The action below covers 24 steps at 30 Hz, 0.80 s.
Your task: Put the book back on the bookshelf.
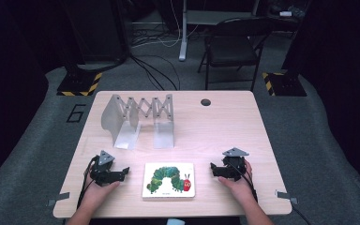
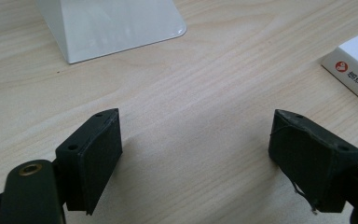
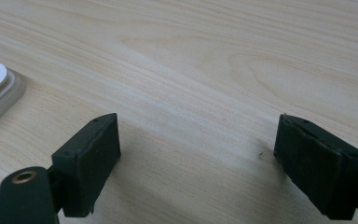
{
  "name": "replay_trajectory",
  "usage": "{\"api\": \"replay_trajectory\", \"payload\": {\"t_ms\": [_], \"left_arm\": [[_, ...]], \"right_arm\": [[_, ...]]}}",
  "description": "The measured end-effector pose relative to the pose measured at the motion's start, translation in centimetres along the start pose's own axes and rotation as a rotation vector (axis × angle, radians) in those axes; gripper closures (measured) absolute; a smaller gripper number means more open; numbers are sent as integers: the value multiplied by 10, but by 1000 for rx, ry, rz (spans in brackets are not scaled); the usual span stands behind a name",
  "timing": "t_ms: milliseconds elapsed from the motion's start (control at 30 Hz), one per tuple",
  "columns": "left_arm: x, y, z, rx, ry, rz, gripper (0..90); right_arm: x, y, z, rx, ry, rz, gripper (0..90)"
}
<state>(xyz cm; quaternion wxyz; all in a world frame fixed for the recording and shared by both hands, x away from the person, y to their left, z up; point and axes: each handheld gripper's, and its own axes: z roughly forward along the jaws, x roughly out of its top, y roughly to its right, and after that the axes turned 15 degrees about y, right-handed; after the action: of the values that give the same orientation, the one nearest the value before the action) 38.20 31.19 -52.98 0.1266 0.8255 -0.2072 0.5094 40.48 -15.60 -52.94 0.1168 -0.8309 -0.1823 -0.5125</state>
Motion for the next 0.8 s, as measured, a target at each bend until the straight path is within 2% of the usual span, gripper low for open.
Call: {"api": "replay_trajectory", "payload": {"t_ms": [167, 367, 467, 533, 600, 667, 800], "left_arm": [[0, 1, 0, 9, -1, 0, 174], [1, 4, -1, 15, -11, -11, 174], [2, 3, -3, 12, -33, -13, 178], [3, 2, -4, 11, -48, -5, 193], [4, 2, -5, 17, -45, -20, 244], [5, 1, -7, 10, -60, -36, 250], [6, 2, -10, -5, -58, -77, 277]], "right_arm": [[0, -1, 0, -5, 3, 2, 155], [4, -3, -2, -4, -29, 0, 212], [5, -5, -4, -13, -42, 17, 258], [6, -4, -5, -11, -53, 8, 302], [8, -5, -5, -12, -60, 17, 331], [10, -6, -6, -14, -79, 23, 350], [13, -9, -10, 0, -73, 30, 383]]}}
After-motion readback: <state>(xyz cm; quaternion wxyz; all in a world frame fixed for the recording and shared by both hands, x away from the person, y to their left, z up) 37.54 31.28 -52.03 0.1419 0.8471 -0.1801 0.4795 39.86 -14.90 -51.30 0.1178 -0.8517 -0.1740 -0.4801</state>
